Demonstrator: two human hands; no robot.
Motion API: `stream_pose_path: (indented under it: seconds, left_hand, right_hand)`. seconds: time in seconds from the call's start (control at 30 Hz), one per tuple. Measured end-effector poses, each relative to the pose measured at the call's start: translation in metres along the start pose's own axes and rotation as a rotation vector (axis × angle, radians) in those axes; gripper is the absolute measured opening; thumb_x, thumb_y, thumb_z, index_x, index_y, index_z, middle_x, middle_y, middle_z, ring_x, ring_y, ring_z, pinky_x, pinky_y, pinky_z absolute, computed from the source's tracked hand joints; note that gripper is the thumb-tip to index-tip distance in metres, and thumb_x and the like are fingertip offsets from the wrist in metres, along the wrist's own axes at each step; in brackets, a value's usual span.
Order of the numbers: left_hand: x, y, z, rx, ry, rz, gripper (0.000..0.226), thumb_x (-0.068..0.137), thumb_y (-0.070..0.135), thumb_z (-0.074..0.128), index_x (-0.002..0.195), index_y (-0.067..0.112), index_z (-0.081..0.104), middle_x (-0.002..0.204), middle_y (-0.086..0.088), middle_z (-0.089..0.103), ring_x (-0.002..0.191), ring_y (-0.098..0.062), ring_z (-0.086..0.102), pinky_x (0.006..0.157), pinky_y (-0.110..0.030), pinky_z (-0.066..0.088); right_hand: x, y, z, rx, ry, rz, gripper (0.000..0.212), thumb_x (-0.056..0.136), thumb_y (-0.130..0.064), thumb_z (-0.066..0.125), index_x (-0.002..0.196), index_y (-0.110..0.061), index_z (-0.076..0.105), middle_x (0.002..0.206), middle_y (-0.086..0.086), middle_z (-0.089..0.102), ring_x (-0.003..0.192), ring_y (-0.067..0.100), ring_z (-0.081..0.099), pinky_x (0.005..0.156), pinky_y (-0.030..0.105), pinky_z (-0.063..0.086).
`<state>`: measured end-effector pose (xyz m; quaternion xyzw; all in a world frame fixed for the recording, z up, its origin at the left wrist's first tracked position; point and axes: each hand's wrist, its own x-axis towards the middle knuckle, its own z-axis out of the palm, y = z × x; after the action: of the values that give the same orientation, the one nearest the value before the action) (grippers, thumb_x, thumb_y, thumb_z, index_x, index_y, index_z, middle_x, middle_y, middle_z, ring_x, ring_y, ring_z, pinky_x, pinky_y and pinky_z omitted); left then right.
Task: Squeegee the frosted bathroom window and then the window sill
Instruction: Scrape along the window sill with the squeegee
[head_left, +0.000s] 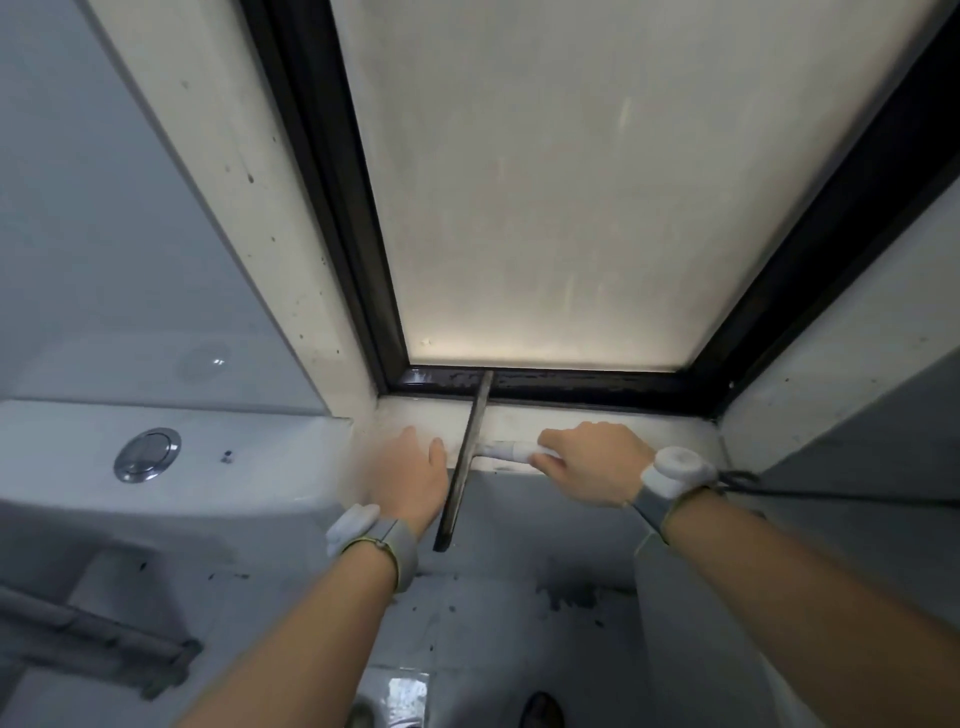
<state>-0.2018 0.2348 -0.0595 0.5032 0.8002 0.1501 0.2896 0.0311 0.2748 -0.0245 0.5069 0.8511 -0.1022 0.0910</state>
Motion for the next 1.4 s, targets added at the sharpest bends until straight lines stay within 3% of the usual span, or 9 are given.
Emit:
stream_pose_path:
  seconds: [0.13, 0.27, 0.4, 0.6, 0.73, 0.97, 1.13, 1.33, 1.4]
  left_hand:
    - [-0.005, 0.004, -0.002, -0.084, 0.06, 0.006, 0.056, 0.103, 0.038, 0.038, 0.15, 0.01, 0.031, 0.153, -0.019, 0.033, 0.138, -0.037, 0.033, 0.113, -0.042, 0.028]
    - [-0.009, 0.002, -0.002, -0.093, 0.06, 0.008, 0.053, 0.103, 0.036, 0.04, 0.147, 0.007, 0.035, 0.152, -0.018, 0.033, 0.138, -0.035, 0.034, 0.112, -0.041, 0.029]
    - [-0.005, 0.0, -0.004, -0.083, 0.045, 0.009, 0.05, 0.103, 0.035, 0.038, 0.144, 0.006, 0.038, 0.15, -0.018, 0.036, 0.135, -0.035, 0.038, 0.11, -0.042, 0.032]
    - [0.005, -0.001, 0.0, 0.036, -0.03, 0.054, 0.054, 0.104, 0.039, 0.032, 0.15, 0.011, 0.035, 0.152, -0.016, 0.038, 0.139, -0.035, 0.035, 0.116, -0.043, 0.029]
    - [0.009, 0.002, 0.011, 0.184, -0.047, 0.227, 0.049, 0.104, 0.037, 0.03, 0.146, 0.016, 0.043, 0.149, -0.01, 0.044, 0.137, -0.03, 0.036, 0.116, -0.039, 0.027]
    - [0.004, 0.024, 0.038, 0.425, -0.073, 0.416, 0.042, 0.102, 0.041, 0.033, 0.133, 0.023, 0.054, 0.141, -0.004, 0.049, 0.131, -0.03, 0.04, 0.107, -0.042, 0.036]
    - [-0.001, 0.026, 0.046, 0.518, -0.03, 0.397, 0.041, 0.099, 0.047, 0.034, 0.13, 0.028, 0.053, 0.141, -0.003, 0.047, 0.129, -0.029, 0.039, 0.101, -0.044, 0.036]
    - [-0.001, 0.029, 0.045, 0.532, -0.026, 0.382, 0.043, 0.099, 0.049, 0.033, 0.13, 0.027, 0.052, 0.142, -0.004, 0.045, 0.13, -0.03, 0.038, 0.102, -0.044, 0.038]
    - [-0.002, 0.031, 0.044, 0.52, -0.036, 0.374, 0.043, 0.1, 0.048, 0.033, 0.131, 0.026, 0.052, 0.144, -0.004, 0.044, 0.132, -0.03, 0.037, 0.104, -0.043, 0.037]
  right_hand:
    - [0.029, -0.034, -0.013, -0.054, -0.02, -0.189, 0.044, 0.094, -0.064, 0.03, 0.104, -0.031, 0.057, 0.101, 0.004, 0.069, 0.091, 0.031, 0.065, 0.068, 0.033, 0.034]
    - [0.062, -0.065, -0.015, -0.069, -0.105, -0.228, 0.043, 0.094, -0.061, 0.031, 0.099, -0.032, 0.061, 0.099, 0.0, 0.068, 0.094, 0.029, 0.063, 0.071, 0.033, 0.037]
    - [0.069, -0.063, -0.013, 0.044, -0.184, -0.143, 0.051, 0.091, -0.069, 0.029, 0.09, -0.029, 0.06, 0.077, -0.006, 0.054, 0.08, 0.026, 0.055, 0.067, 0.034, 0.037]
    - [0.03, -0.022, -0.002, 0.079, -0.201, -0.037, 0.043, 0.094, -0.063, 0.035, 0.095, -0.027, 0.059, 0.092, -0.002, 0.06, 0.083, 0.025, 0.055, 0.072, 0.034, 0.04]
    - [-0.024, 0.019, 0.01, 0.115, -0.208, 0.047, 0.036, 0.098, -0.057, 0.034, 0.094, -0.028, 0.055, 0.101, -0.001, 0.067, 0.085, 0.022, 0.057, 0.07, 0.034, 0.039]
    - [-0.114, 0.077, 0.021, 0.225, -0.149, 0.413, 0.035, 0.099, -0.054, 0.038, 0.086, -0.027, 0.056, 0.093, -0.002, 0.064, 0.082, 0.022, 0.059, 0.067, 0.034, 0.043]
    - [-0.16, 0.098, 0.024, 0.205, -0.121, 0.655, 0.034, 0.1, -0.052, 0.036, 0.094, -0.027, 0.057, 0.091, -0.002, 0.06, 0.075, 0.022, 0.055, 0.064, 0.032, 0.04]
    - [-0.145, 0.066, 0.033, 0.219, 0.035, 0.664, 0.037, 0.099, -0.054, 0.033, 0.082, -0.025, 0.05, 0.094, 0.005, 0.067, 0.073, 0.027, 0.056, 0.061, 0.034, 0.041]
    - [-0.127, 0.054, 0.035, 0.2, 0.084, 0.669, 0.04, 0.097, -0.055, 0.032, 0.092, -0.025, 0.057, 0.101, 0.008, 0.069, 0.082, 0.031, 0.062, 0.067, 0.037, 0.047]
